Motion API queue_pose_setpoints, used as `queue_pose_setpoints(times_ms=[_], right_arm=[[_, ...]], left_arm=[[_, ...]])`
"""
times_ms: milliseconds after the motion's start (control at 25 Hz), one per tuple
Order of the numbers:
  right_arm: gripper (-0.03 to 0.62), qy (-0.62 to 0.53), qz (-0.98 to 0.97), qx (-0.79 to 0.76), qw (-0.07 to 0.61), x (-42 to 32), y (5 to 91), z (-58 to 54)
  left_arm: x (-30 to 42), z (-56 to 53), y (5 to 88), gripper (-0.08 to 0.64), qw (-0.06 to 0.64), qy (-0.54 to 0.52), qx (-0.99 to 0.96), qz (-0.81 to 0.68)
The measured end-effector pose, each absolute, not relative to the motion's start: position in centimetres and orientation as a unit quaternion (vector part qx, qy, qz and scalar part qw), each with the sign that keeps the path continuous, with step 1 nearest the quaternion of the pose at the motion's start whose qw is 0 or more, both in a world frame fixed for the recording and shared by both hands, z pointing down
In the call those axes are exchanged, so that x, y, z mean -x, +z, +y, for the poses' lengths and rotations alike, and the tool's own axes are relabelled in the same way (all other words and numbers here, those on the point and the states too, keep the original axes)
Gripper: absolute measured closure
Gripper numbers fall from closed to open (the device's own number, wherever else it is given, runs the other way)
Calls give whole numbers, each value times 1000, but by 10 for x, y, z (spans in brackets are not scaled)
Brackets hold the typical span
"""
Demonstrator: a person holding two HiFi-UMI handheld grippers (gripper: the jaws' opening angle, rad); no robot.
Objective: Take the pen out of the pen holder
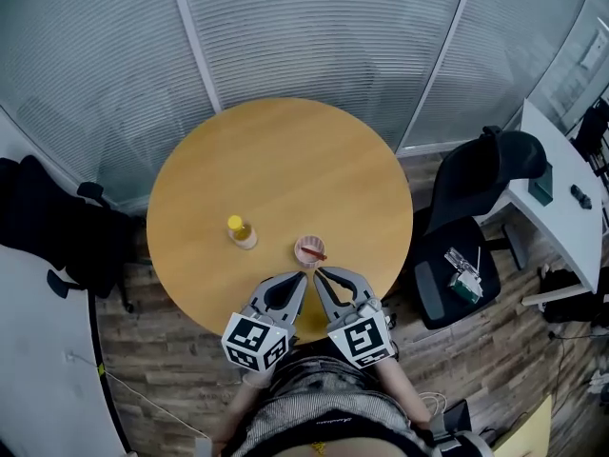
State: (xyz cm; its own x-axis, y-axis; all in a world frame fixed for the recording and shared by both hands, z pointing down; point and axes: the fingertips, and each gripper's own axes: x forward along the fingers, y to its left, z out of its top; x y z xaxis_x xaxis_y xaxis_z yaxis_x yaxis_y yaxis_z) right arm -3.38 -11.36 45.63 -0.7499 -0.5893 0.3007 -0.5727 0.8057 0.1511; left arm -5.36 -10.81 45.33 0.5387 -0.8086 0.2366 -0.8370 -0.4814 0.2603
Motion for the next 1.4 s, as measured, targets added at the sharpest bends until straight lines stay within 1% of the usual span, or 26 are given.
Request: queue_pose_setpoints(times_ms=[120,520,960,1400], right_arm=[[563,-35,-936,-298,182,31,463,-123],[563,-19,-944,-275,184,22,481,-157],[563,-18,-952,-239,192,35,497,-170],[563,14,-936,-285,207,42,508,-172]], left_arm=[[51,-115,457,555,179,45,-857,-481],[54,-142,468,555,186,49,-833,-519],[65,-157,474,555,186,66,-819,-539],[75,-158,486,555,208,75,-840,-496]])
